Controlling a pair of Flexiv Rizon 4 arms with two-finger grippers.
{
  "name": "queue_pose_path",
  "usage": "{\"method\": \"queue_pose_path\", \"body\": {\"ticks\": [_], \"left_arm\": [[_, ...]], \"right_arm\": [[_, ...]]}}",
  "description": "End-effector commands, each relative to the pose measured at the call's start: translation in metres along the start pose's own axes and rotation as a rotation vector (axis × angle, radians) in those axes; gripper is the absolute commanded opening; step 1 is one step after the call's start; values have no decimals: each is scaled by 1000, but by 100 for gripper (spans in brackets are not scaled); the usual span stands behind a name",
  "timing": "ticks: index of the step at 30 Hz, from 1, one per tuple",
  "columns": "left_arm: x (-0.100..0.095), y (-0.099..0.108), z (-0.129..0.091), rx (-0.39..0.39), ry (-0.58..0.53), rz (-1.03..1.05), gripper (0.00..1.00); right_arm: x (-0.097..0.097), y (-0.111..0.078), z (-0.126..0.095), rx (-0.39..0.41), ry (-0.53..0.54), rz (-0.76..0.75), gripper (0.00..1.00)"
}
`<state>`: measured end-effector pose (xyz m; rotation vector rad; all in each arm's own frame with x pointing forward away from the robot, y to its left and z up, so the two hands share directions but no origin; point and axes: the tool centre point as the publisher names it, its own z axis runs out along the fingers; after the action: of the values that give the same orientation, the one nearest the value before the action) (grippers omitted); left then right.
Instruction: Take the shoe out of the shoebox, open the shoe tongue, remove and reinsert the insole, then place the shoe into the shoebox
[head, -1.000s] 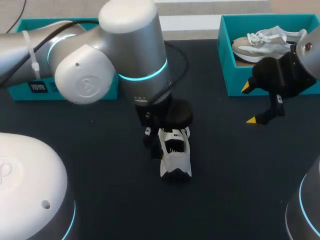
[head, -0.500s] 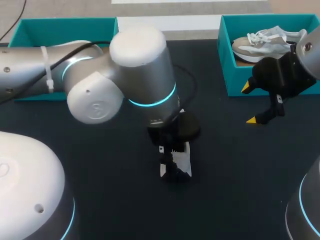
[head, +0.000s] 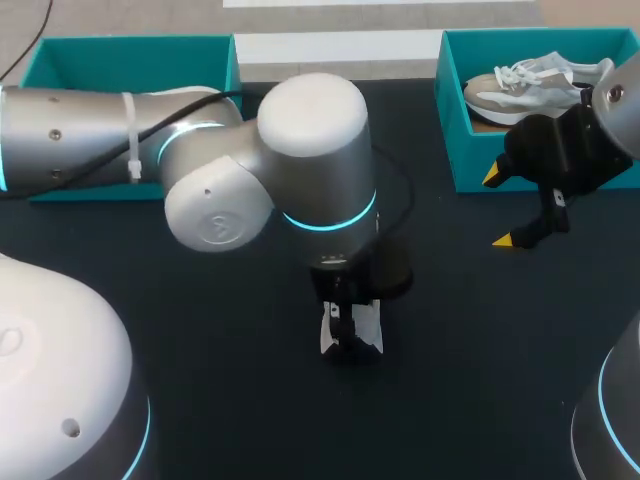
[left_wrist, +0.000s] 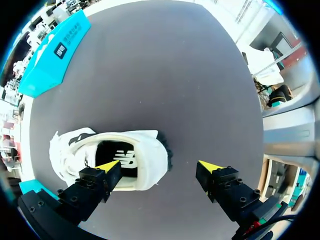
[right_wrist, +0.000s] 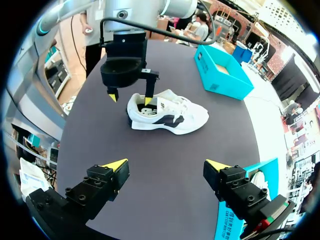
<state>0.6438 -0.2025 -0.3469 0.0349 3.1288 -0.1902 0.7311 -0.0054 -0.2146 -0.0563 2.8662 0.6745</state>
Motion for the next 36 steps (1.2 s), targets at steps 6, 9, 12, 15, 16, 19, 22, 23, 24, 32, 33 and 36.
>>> {"method": "queue_pose_path", "body": {"ticks": [6,9,12,15,16,19,22,23,24,32,33,36], "left_arm": [[1,-5,27,-43,-15,9,100],[-1,-6,32,-52,-26,6,97],[-2,-7,37,-57,-24,4,95],[-3,-7,44,-72,-13,4,93],[-4,-6,46,-75,-10,3,92],[-4,-4,50,-90,-5,1,84],[-3,0,51,-100,3,1,57],[-2,1,51,-102,4,2,54],[-2,2,51,-103,5,2,49],[-1,7,52,-130,77,-15,20],[-1,8,51,-133,89,-15,16],[-1,12,51,-153,127,-17,0]], "right_arm": [[0,1,2,5,0,1,100],[0,1,2,5,0,1,100],[0,1,2,5,0,1,100],[0,1,2,5,0,1,100],[0,1,2,5,0,1,100],[0,1,2,5,0,1,100],[0,1,2,5,0,1,100],[0,1,2,5,0,1,100],[0,1,2,5,0,1,100],[0,1,2,5,0,1,100],[0,1,2,5,0,1,100],[0,1,2,5,0,1,100]]}}
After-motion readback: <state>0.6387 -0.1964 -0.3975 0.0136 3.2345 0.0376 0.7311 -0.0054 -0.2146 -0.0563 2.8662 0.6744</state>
